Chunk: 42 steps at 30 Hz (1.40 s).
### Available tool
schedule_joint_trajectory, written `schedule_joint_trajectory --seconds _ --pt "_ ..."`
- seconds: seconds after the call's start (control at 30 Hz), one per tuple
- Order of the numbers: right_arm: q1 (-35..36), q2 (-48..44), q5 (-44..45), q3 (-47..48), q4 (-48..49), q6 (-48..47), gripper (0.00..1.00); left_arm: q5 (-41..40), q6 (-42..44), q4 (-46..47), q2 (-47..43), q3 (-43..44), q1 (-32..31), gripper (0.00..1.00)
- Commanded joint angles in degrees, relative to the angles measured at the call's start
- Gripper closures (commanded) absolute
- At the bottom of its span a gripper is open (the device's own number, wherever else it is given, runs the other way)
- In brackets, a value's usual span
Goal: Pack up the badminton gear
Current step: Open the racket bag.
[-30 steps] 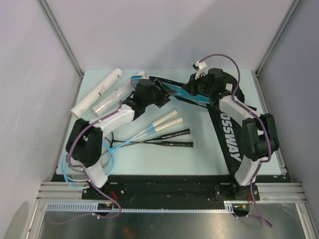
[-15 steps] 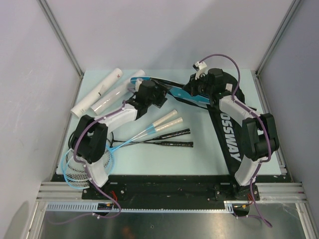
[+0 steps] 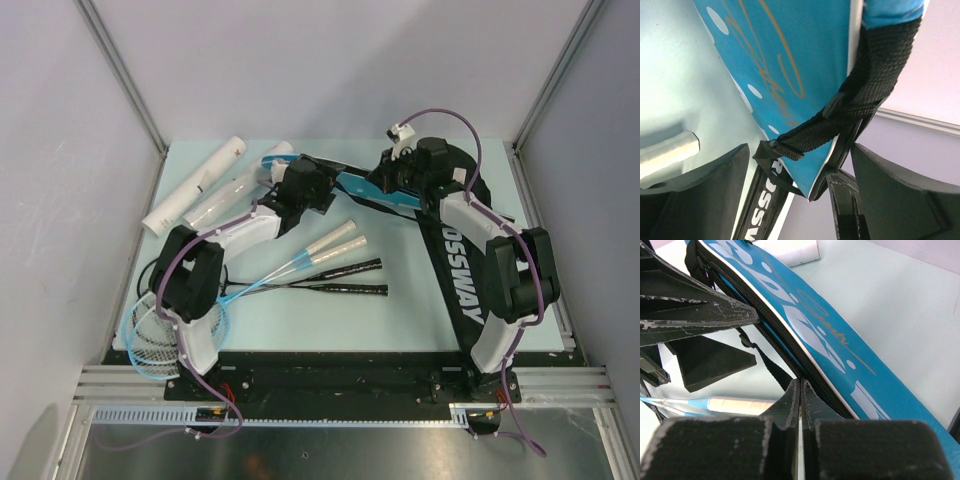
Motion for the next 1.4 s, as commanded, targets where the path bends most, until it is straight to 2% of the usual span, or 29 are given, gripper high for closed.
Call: schedule_joint_trajectory --seconds 0.0,0.17,0.33,0.37,0.43,0.53,0.57,0.6,0.63,0.67,0.73,0.77,0.83,0.93,1.03,1.17,1.27,1.3,1.33,1.37 --pt "0.63 0.22 -0.25 2.85 1.51 -1.06 1.00 -3.25 -1.86 1.01 1.12 3.23 -0.25 0.13" --pt "1.15 0.22 0.36 2.85 0.71 -2.55 1.00 -3.42 -3.18 1.01 2.26 3.85 -0.42 0.18" --pt "1.77 -0.04 1.07 2.85 0.36 -3.25 1.00 -4.82 -4.67 1.01 2.53 3.77 -0.86 0.36" --pt "1.86 -0.13 1.15 2.85 0.28 -3.43 1.00 -5.26 -4.59 1.01 2.53 3.77 -1.04 0.44" --pt "2.12 -0.22 1.24 2.85 -0.34 -4.04 1.00 -5.88 -4.41 1.01 2.70 4.03 -1.13 0.49" --pt "2.74 -0.74 2.56 2.85 -1.92 -4.57 1.00 -6.32 -4.06 1.27 3.05 4.47 -1.21 0.70" --pt "3.00 -1.35 3.43 2.85 -2.53 -4.40 1.00 -6.15 -3.71 1.44 3.14 4.64 -1.21 0.87" --pt "3.09 -1.97 5.70 2.85 -4.36 -3.96 0.99 -5.88 -3.10 1.62 3.14 5.25 -1.21 0.92" --pt "3.09 -2.67 7.12 2.85 -5.51 -3.26 0.68 -5.45 -2.39 1.62 3.14 5.78 -1.21 0.94" --pt "3.09 -4.94 9.92 2.85 -7.18 -1.69 0.53 -4.92 -1.34 1.62 3.23 6.31 -1.21 0.96" --pt "4.31 -7.67 14.14 2.76 -14.82 -1.50 0.34 -2.91 -1.07 1.36 3.14 7.46 -1.21 1.00" --pt "5.19 -9.43 19.12 2.50 -17.36 -1.50 0.30 -2.46 -2.29 0.66 2.97 7.72 -1.21 1.00" --pt "6.77 -15.22 21.01 0.22 -21.25 -2.55 0.22 -0.79 -3.44 -1.79 2.97 9.21 -1.13 1.00" --pt "9.68 -23.49 22.08 -5.66 -21.61 -5.79 0.19 2.36 -3.79 -2.07 2.53 9.66 -1.04 1.00" --pt "10.65 -29.37 17.07 -12.95 -18.11 -10.72 0.19 6.23 -5.98 -2.42 1.83 8.95 -0.16 1.00" --pt "11.70 -32.82 17.66 -16.31 -15.64 -9.68 0.20 11.69 -7.14 -2.86 0.07 6.41 0.90 1.00" --pt "6.62 -31.07 18.03 -14.39 -15.01 -6.61 0.21 11.35 -4.15 -2.86 -1.68 4.91 0.81 1.00" --pt "3.12 -30.28 18.46 -13.34 -17.11 -5.73 0.22 11.26 -3.45 -2.86 -2.13 4.74 0.90 1.00" --pt "1.96 -29.58 16.90 -11.67 -18.26 -6.94 0.28 11.08 -2.75 -2.86 -2.48 4.39 0.90 1.00" --pt "1.69 -28.27 15.15 -11.48 -18.79 -8.86 0.30 10.91 -2.39 -2.77 -2.92 4.12 0.81 1.00"
